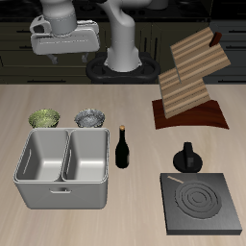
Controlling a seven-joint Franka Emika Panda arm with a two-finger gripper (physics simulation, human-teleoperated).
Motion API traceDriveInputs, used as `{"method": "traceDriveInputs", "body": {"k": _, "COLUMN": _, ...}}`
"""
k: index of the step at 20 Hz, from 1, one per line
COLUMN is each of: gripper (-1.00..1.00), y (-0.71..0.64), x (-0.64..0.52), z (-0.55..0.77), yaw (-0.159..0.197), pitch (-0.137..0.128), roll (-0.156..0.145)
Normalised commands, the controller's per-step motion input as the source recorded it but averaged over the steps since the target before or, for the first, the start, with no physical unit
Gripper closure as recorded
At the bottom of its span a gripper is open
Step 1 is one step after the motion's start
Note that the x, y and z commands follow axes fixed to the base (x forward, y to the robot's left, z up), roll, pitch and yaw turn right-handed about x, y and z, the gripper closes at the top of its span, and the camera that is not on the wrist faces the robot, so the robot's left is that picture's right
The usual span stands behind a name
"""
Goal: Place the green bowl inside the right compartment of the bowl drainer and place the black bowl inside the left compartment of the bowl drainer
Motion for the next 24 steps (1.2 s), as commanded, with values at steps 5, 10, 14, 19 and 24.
{"method": "traceDriveInputs", "body": {"k": 5, "gripper": -1.00, "y": -0.42, "x": 0.18, "z": 0.07, "yaw": 0.060, "pitch": -0.030, "roll": 0.109}}
{"method": "traceDriveInputs", "body": {"k": 10, "gripper": -1.00, "y": -0.29, "x": 0.07, "z": 0.02, "yaw": 0.038, "pitch": -0.022, "roll": -0.012}}
{"method": "traceDriveInputs", "body": {"k": 14, "gripper": -1.00, "y": -0.37, "x": 0.06, "z": -0.10, "yaw": 0.042, "pitch": 0.038, "roll": 0.033}}
{"method": "traceDriveInputs", "body": {"k": 19, "gripper": -1.00, "y": -0.46, "x": 0.01, "z": -0.07, "yaw": -0.011, "pitch": 0.008, "roll": -0.040}}
{"method": "traceDriveInputs", "body": {"k": 24, "gripper": -1.00, "y": -0.50, "x": -0.04, "z": -0.01, "yaw": -0.012, "pitch": -0.008, "roll": -0.044}}
